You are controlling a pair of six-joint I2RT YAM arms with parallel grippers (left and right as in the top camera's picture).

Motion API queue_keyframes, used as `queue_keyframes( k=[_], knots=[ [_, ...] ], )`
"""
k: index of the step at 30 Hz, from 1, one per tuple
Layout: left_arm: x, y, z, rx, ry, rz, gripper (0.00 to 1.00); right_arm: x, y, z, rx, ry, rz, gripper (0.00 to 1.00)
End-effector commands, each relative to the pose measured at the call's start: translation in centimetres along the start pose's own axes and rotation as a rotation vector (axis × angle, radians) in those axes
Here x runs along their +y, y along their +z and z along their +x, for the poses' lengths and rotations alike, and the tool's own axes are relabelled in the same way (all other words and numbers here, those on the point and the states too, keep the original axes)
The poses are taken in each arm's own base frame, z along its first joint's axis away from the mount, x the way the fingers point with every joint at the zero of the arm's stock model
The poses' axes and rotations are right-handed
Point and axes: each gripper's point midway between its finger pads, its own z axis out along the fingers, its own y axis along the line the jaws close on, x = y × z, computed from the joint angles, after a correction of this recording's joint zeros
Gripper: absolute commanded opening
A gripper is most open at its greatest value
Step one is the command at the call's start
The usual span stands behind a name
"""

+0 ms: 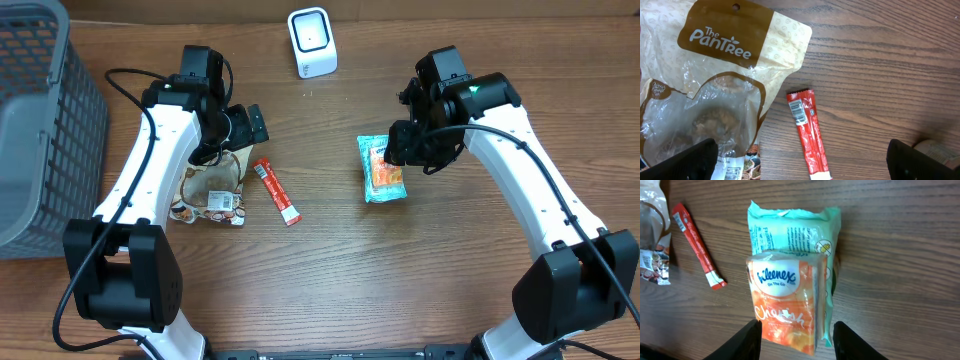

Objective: Scan the item barcode
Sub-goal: 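Lower the right gripper onto the orange Kleenex pack and grasp it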

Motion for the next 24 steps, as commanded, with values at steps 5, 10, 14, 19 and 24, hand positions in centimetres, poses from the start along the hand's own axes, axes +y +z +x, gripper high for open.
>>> queue_keyframes(
  k=[5,10,14,19,24],
  knots=[
    [-0.5,-0.5,-0.5,-0.014,0.000,0.016,1.00,0.0,0.0,0.1,-0.001,-0.006,0.007,0.47],
    [-0.5,-0.5,-0.5,-0.014,0.000,0.016,0.99,0.1,0.0,-0.5,-0.026,0.017,0.001,0.47],
    [-0.5,-0.5,-0.5,-0.014,0.000,0.016,1.00,0.3,0.0,-0.5,-0.027,0.011,0.000,0.47],
    [-0.5,-0.5,-0.5,-0.014,0.000,0.016,1.00,1.0,0.2,-0.1,-0.017,-0.006,-0.001,0.47],
    [-0.5,-0.5,-0.5,-0.014,0.000,0.016,1.00,1.2,0.4,1.2,0.032,-0.012,0.011,0.47]
  ],
)
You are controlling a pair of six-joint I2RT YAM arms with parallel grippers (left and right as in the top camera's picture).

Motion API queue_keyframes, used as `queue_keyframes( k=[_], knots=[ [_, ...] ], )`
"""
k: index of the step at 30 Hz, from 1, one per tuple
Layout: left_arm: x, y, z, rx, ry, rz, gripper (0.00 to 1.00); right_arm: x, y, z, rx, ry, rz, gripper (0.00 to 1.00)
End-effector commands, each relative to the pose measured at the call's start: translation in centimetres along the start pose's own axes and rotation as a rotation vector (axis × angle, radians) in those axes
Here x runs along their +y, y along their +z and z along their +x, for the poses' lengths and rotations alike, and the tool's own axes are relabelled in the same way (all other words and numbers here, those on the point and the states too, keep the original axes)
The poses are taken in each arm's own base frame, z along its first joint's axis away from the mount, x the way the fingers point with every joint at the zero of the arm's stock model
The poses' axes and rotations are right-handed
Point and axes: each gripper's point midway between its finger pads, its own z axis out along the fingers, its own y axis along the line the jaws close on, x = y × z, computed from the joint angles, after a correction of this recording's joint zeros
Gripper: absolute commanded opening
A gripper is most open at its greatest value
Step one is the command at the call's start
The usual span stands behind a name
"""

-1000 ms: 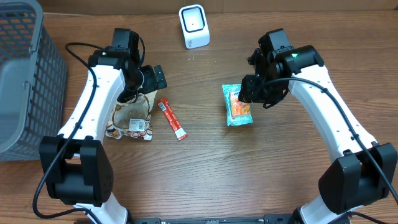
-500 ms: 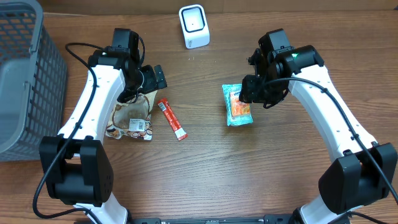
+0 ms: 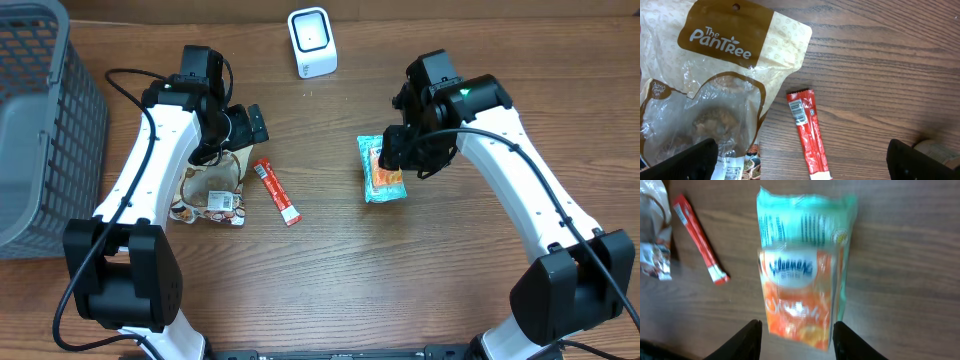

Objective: Scan the item barcode
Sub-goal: 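Lower the right gripper onto the orange Kleenex pack and grasp it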

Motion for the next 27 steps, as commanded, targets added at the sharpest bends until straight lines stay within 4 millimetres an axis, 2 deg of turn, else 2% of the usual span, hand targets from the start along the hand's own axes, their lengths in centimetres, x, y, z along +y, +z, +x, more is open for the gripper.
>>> queue_keyframes(
  k=[1,10,17,27],
  knots=[
    [-0.5,-0.5,-0.5,-0.014,0.000,0.016,1.00,0.2,0.1,0.2,-0.001,-0.007,0.005,0.47],
    [-0.5,-0.5,-0.5,-0.015,0.000,0.016,1.00,1.7,0.1,-1.2,-0.055,-0.028,-0.058,0.45],
    [-0.5,-0.5,-0.5,-0.014,0.000,0.016,0.99,3.4,0.4,-0.7,-0.051,-0.071,-0.064,0.38],
    [-0.5,-0.5,-0.5,-0.014,0.000,0.016,1.00,2.7,1.0,-0.8,-0.137,0.000,0.182,0.36]
  ],
)
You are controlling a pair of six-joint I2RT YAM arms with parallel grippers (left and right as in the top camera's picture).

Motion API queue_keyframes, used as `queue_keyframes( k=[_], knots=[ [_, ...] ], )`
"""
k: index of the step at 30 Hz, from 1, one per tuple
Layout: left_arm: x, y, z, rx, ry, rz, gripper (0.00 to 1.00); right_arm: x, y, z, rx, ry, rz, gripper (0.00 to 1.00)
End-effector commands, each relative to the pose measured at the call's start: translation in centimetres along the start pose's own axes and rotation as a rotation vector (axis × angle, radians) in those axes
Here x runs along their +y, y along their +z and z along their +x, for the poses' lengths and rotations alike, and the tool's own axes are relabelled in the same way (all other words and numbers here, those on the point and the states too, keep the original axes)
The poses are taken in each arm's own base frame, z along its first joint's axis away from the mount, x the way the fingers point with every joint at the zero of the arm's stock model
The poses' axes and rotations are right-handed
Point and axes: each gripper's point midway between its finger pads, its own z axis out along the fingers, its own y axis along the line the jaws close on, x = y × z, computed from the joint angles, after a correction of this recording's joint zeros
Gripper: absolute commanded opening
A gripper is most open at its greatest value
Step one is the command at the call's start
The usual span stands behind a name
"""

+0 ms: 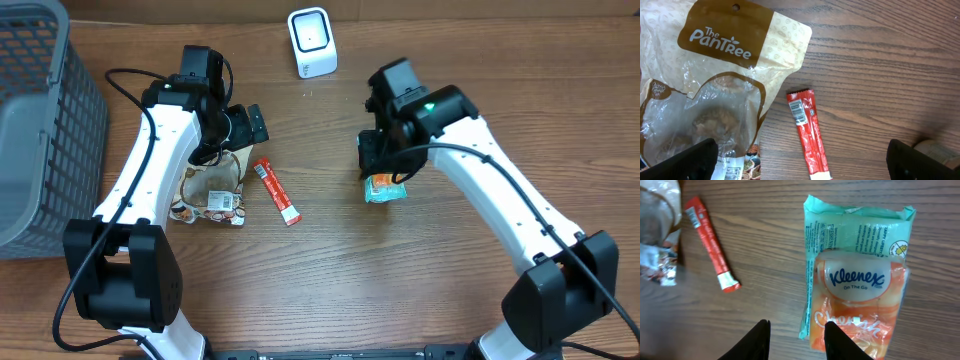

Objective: Scan the item barcode
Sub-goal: 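Lower the right gripper onto the orange Kleenex pack and grasp it, then lift the Kleenex pack and carry it left toward the red stick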

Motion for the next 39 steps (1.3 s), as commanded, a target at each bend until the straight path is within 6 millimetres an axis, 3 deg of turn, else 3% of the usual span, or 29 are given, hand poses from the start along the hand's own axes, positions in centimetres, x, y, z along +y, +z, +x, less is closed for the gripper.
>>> queue_keyframes(
  k=[1,13,18,28,39],
  knots=[
    [-0.5,-0.5,-0.5,-0.014,0.000,0.016,1.00,-0.9,-0.1,-0.4,-0.061,0.034,0.131,0.36],
    [-0.5,-0.5,-0.5,-0.014,0.000,0.016,1.00,-0.2,-0.6,-0.4,-0.192,0.022,0.339,0.33],
    [-0.5,-0.5,-0.5,-0.014,0.000,0.016,1.00,0.0,0.3,-0.2,-0.191,-0.008,0.386,0.32],
    [-0.5,-0.5,-0.5,-0.014,0.000,0.016,0.99,-1.1,2.1,-0.3,-0.169,0.004,0.462,0.33],
    [-0.5,-0.5,-0.5,-0.014,0.000,0.016,1.00,-1.5,2.0,-0.3,-0.172,0.000,0.490,0.33]
  ],
)
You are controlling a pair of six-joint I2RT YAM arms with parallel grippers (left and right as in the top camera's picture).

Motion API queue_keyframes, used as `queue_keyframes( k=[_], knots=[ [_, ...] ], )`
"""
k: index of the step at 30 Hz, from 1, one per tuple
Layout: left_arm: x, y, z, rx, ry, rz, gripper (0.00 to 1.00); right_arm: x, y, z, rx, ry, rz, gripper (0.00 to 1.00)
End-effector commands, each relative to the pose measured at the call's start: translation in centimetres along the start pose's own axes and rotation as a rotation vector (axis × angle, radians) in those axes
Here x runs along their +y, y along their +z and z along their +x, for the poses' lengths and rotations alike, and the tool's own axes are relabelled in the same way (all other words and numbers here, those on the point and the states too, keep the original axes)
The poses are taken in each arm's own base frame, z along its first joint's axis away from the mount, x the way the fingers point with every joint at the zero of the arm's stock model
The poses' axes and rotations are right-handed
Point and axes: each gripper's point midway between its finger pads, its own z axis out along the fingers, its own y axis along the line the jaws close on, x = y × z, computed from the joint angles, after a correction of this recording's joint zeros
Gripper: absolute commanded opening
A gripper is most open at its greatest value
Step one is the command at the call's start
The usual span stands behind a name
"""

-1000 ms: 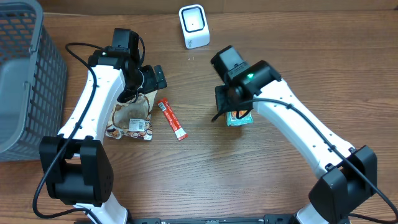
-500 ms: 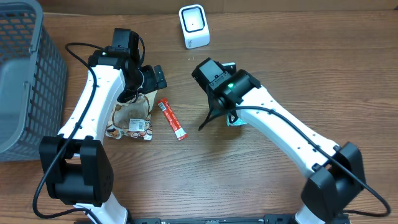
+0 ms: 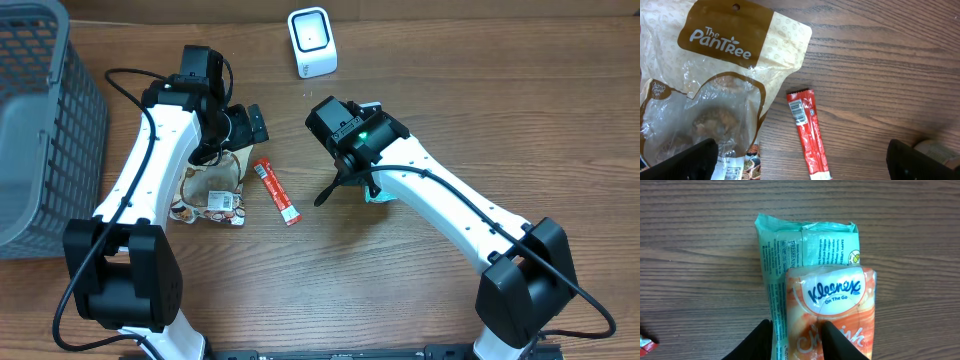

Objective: Scan the item barcode
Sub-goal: 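Lift the Kleenex pack and carry it left toward the red stick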

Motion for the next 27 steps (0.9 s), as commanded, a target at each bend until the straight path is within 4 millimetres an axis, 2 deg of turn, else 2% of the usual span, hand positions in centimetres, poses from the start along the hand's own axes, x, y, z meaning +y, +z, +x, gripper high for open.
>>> queue_keyframes(
  k=[1,16,27],
  knots=[
    [-0.5,-0.5,-0.5,-0.014,0.000,0.016,1.00,-0.3,0.2,0.0,-0.008,0.005,0.025,0.33],
    [-0.5,-0.5,-0.5,-0.014,0.000,0.016,1.00,-0.8,0.3,0.2,-0.002,-0.007,0.052,0.33],
    [-0.5,-0.5,-0.5,-0.014,0.000,0.016,0.99,-0.8,2.8,2.1,0.028,-0.024,0.073,0.32]
  ],
)
